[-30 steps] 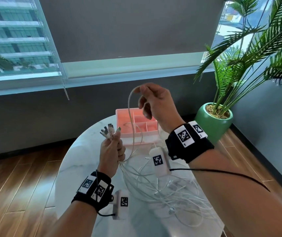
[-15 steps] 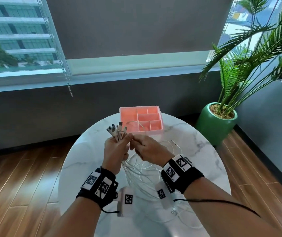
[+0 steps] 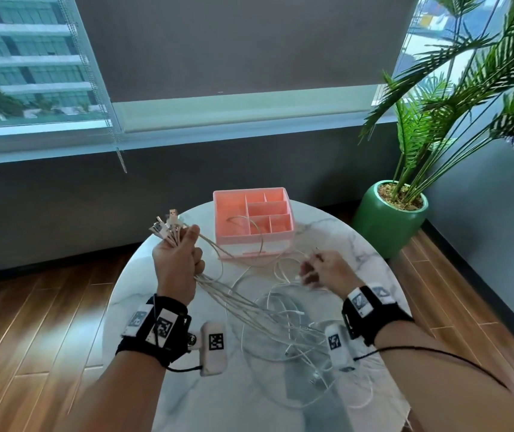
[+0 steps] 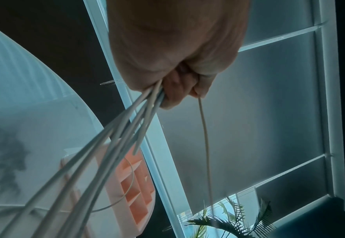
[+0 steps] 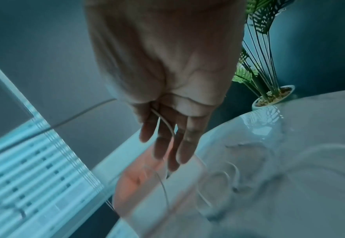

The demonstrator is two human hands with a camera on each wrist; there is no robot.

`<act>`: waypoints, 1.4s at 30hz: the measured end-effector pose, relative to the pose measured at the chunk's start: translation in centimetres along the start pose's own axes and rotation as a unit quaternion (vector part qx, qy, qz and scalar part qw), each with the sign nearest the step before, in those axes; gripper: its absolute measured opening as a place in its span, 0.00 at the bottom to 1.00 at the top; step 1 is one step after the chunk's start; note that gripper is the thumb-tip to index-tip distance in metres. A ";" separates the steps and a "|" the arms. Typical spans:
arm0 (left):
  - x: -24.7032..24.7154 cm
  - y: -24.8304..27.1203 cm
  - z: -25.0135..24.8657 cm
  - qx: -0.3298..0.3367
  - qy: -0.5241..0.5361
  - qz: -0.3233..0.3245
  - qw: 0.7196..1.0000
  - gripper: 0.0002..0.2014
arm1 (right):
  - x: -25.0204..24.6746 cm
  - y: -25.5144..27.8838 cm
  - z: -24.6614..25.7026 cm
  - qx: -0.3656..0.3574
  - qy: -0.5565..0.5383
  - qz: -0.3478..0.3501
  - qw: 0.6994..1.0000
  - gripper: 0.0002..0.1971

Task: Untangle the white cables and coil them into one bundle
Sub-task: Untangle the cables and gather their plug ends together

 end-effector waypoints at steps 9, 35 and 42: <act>0.0 0.4 1.0 -0.003 -0.027 0.024 0.999 0.10 | -11.2 0.9 4.6 -0.087 0.052 -0.183 0.978 0.11; 6.1 2.5 2.1 -0.104 0.080 0.122 0.984 0.22 | 7.5 5.6 7.4 -0.187 0.174 0.188 0.948 0.24; 2.3 -0.9 -0.9 -0.061 0.091 0.057 0.992 0.23 | 7.1 4.8 -4.0 -0.135 0.269 0.182 0.936 0.26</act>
Point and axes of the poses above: each hand's wrist, its own y-axis away from the middle knuckle, its own x-axis out of the palm, z = x × y, the point moved 2 cm from there along -y, towards the middle knuckle, and after that the axes turned 1 degree about -y, right-handed, at the moved point
